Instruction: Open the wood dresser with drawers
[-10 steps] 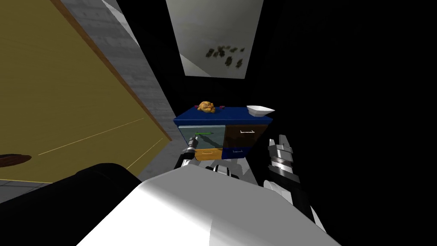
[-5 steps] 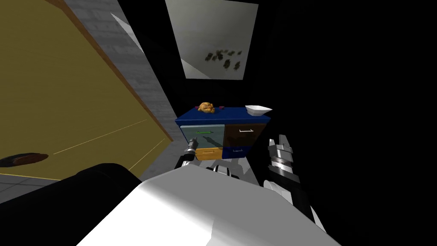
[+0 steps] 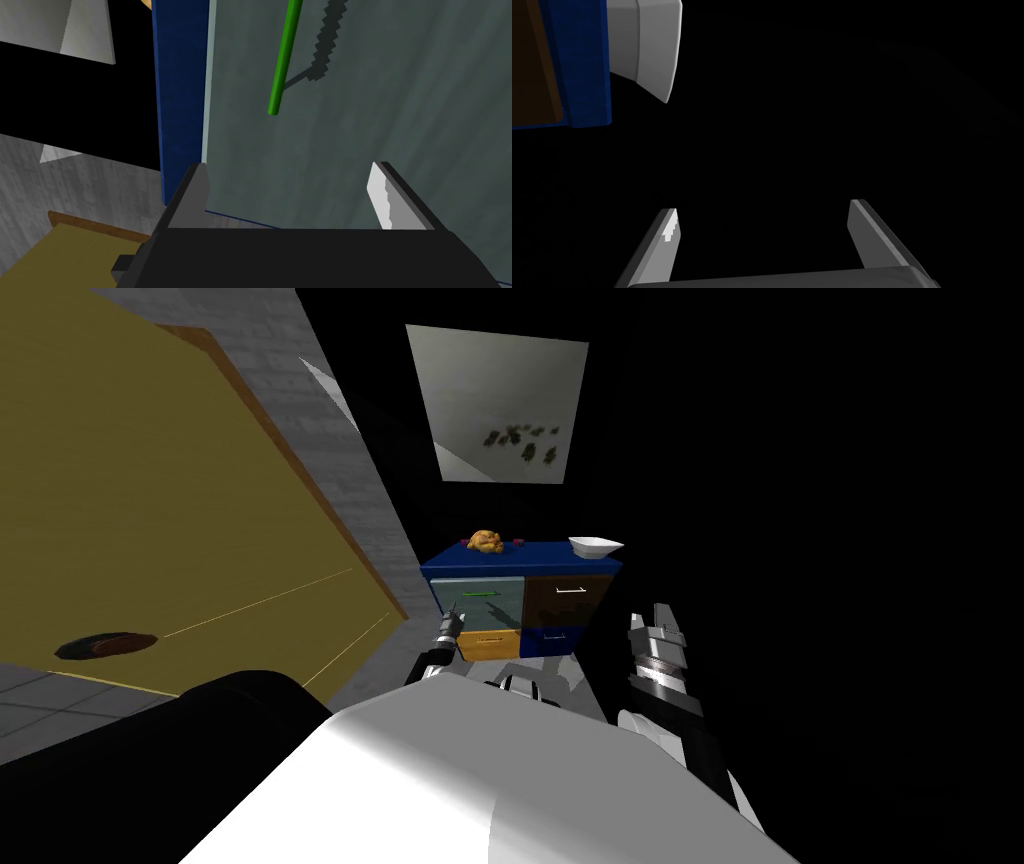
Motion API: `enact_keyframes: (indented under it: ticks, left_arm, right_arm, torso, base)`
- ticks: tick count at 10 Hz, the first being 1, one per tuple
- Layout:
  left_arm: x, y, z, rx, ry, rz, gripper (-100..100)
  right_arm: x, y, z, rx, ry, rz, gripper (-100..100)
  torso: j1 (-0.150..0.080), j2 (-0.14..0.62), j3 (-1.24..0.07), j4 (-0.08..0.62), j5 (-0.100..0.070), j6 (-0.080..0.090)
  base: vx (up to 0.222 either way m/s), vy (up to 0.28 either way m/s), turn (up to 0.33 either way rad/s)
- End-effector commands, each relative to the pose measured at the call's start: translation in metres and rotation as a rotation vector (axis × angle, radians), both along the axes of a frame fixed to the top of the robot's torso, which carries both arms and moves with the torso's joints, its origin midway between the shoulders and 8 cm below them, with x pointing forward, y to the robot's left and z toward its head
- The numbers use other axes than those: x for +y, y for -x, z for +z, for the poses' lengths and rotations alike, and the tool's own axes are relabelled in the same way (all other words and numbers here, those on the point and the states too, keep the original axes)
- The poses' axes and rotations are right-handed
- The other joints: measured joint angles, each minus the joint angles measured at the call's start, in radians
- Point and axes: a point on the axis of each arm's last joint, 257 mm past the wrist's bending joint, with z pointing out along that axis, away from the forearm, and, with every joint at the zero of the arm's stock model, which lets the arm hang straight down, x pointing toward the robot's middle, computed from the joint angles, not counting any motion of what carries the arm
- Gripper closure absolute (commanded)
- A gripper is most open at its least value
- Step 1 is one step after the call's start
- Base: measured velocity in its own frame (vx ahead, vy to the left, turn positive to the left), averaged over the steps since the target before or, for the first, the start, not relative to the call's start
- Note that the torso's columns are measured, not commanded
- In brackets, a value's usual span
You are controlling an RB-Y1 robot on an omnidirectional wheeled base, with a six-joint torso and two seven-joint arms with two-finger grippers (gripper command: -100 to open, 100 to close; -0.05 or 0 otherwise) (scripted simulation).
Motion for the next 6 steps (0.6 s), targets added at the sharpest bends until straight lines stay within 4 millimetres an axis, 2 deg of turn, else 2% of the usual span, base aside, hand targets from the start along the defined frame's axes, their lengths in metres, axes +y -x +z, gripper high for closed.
enact_keyframes:
  ticks: [1, 5, 6]
  left_arm:
    - [-0.0018, 0.0003, 0.0149, -0.022, 0.01, -0.01, -100]
    - [-0.0021, 0.0035, 0.0205, -0.026, 0.012, -0.011, -100]
    - [-0.0022, 0.0036, 0.0209, -0.025, 0.012, -0.012, 100]
  right_arm:
    - [0.0, 0.0, 0.0, 0.0, 0.0, 0.0, 0]
    - [0.0, 0.0, 0.0, 0.0, 0.0, 0.0, 0]
    - [0.0001, 0.0, 0.0001, 0.0, 0.0, 0.0, 0]
  torso:
    - [-0.001, 0.002, 0.001, 0.001, 0.0, 0.0]
    - [-0.005, 0.012, 0.008, 0.004, -0.002, 0.0]
    - [-0.005, 0.011, 0.007, 0.003, -0.001, 0.0]
  base:
    - [0.138, 0.062, -0.033]
    - [0.08, 0.047, -0.008]
    - [0.008, 0.004, 0.0]
